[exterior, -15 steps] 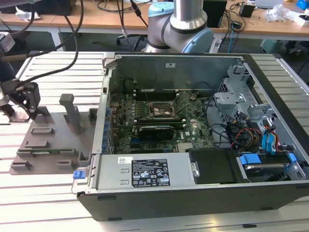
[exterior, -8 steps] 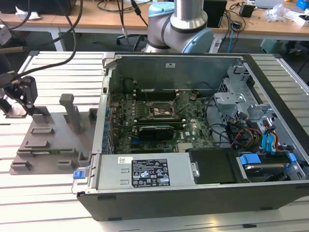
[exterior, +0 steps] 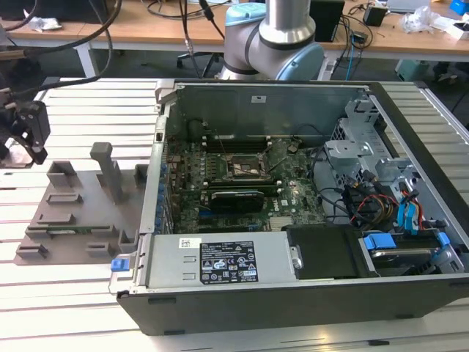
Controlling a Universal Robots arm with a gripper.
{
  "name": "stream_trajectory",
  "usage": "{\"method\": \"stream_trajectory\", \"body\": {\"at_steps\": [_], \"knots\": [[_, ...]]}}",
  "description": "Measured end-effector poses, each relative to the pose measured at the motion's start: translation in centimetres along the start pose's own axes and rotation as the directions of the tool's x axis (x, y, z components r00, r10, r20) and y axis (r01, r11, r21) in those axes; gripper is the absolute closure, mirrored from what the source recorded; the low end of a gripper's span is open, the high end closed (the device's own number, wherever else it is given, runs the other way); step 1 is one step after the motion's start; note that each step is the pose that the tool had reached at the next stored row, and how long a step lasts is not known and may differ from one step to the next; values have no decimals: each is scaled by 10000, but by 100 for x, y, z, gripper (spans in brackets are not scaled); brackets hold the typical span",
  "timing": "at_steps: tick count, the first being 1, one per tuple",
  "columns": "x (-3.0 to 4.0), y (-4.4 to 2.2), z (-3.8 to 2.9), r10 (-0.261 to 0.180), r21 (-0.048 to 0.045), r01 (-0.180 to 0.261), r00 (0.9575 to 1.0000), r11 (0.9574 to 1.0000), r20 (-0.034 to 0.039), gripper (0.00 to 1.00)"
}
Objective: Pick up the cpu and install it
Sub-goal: 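Pick up the cpu and move it towards the insertion slot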
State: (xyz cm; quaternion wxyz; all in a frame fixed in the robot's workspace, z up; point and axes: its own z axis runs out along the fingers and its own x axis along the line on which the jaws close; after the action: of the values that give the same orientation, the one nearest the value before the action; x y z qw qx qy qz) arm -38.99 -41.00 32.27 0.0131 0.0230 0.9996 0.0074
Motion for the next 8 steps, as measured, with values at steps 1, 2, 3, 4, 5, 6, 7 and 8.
{"method": "stream_trajectory", "body": {"at_steps": [1,2,3,4,5,6,7,8], "knots": [[-1,1,-35,0,-1,0,10000,10000,1,45],[-3,2,-94,0,0,0,10000,10000,0,45],[-4,3,-155,1,0,-1,10000,10000,0,45],[-5,3,-194,0,-1,0,10000,10000,0,45],[-6,4,-243,0,-1,0,10000,10000,0,45],[-8,5,-291,0,-1,0,10000,10000,0,45],[-9,5,-339,0,0,0,10000,10000,0,45],[-9,6,-370,0,0,0,10000,10000,0,45]]}}
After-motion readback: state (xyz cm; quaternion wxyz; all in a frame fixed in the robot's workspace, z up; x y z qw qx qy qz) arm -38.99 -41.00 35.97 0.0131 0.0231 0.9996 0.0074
